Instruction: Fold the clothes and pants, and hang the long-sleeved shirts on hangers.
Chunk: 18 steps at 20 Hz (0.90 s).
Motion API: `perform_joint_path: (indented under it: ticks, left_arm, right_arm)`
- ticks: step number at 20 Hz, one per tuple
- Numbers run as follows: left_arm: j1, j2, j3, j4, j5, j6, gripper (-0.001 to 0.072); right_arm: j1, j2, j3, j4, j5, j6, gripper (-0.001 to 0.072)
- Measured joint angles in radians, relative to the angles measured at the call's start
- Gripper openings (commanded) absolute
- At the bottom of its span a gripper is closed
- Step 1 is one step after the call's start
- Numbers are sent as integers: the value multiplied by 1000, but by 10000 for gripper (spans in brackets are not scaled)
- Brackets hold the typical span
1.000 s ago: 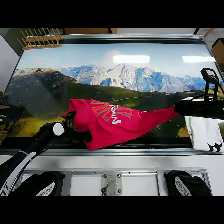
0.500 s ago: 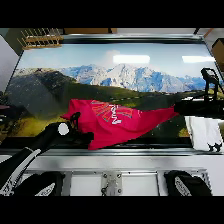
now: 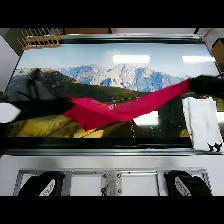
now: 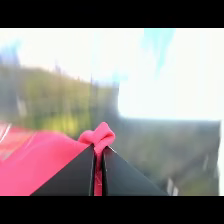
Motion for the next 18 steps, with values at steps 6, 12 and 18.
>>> perform_joint_path:
  ticks: [6,12,18]
  left_arm:
    - [50,146,375,-2,12,7,11]
    - [57,179,662,-1,74,9,10]
    - [57,183,875,-1,74,0,10]
  right_arm:
    - [0,0,304,0,-99,-1,15]
    - [0,34,494,-5,-126,-2,14]
    - [0,108,533,-66,-98,6,14]
